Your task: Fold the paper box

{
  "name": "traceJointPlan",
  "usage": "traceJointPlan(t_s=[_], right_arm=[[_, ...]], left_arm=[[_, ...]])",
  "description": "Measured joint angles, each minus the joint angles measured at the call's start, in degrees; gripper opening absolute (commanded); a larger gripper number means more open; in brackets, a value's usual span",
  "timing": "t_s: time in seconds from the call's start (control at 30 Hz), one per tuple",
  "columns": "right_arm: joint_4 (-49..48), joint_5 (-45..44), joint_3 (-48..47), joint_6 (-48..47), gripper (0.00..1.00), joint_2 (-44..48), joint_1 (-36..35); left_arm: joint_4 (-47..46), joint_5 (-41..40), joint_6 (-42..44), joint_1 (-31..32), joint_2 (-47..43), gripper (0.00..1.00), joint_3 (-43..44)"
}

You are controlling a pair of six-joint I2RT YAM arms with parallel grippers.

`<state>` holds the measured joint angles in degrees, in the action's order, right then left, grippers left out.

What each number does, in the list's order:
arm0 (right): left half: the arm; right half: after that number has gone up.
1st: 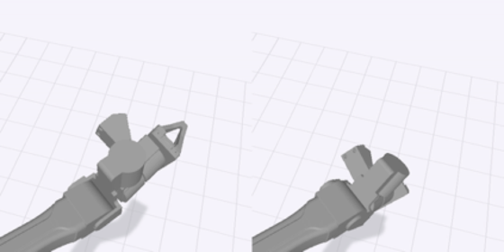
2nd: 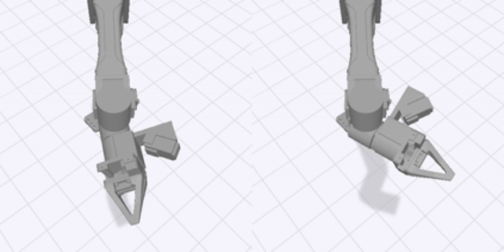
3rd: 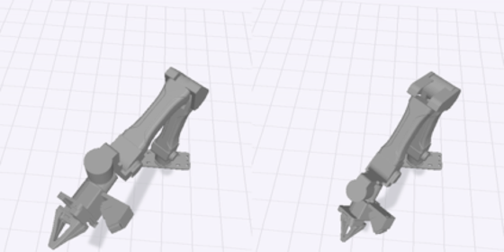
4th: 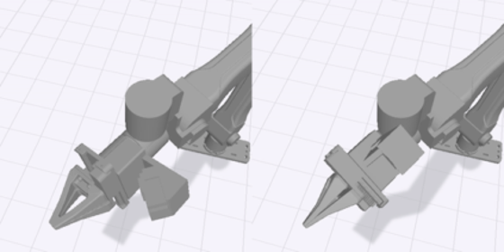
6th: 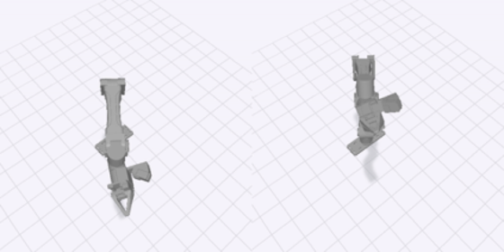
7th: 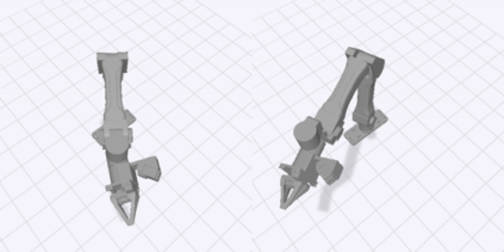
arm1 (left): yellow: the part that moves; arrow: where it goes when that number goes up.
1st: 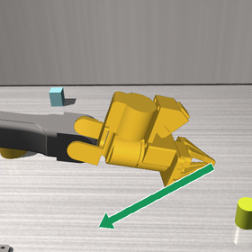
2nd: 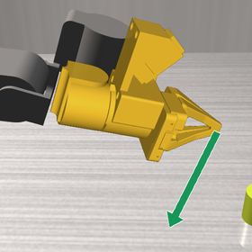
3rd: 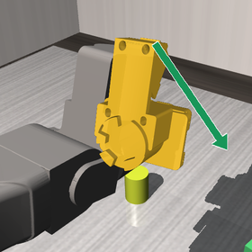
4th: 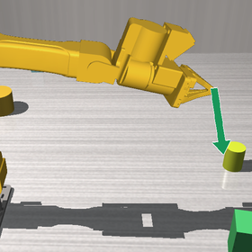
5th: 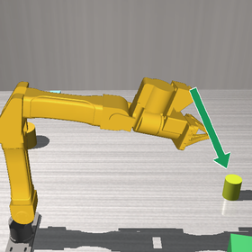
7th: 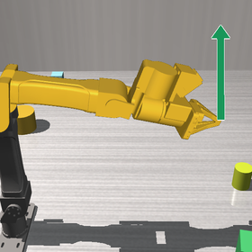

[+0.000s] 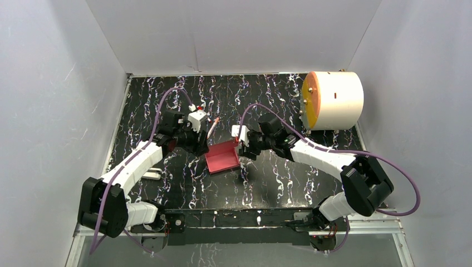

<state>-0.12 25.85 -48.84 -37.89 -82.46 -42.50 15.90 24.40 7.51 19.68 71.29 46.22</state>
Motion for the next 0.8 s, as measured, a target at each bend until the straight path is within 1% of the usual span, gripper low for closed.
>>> traceJointPlan(t_s=[0.13, 0.5, 0.8], right_arm=[[-0.1, 0.3, 0.0, -0.6, 0.65, -0.2, 0.7], [-0.1, 1.2, -1.6, -2.7, 0.63, -4.3, 1.2], [0.0, 1.8, -3.4, -3.1, 0.59, -5.8, 1.2]], left_arm=[[0.9, -0.5, 0.9, 0.8, 1.6, 0.54, 1.2], [2.6, -2.8, 2.3, 1.5, 1.7, 0.5, 1.3], [3.1, -4.5, 3.0, 1.6, 1.7, 0.43, 1.3]])
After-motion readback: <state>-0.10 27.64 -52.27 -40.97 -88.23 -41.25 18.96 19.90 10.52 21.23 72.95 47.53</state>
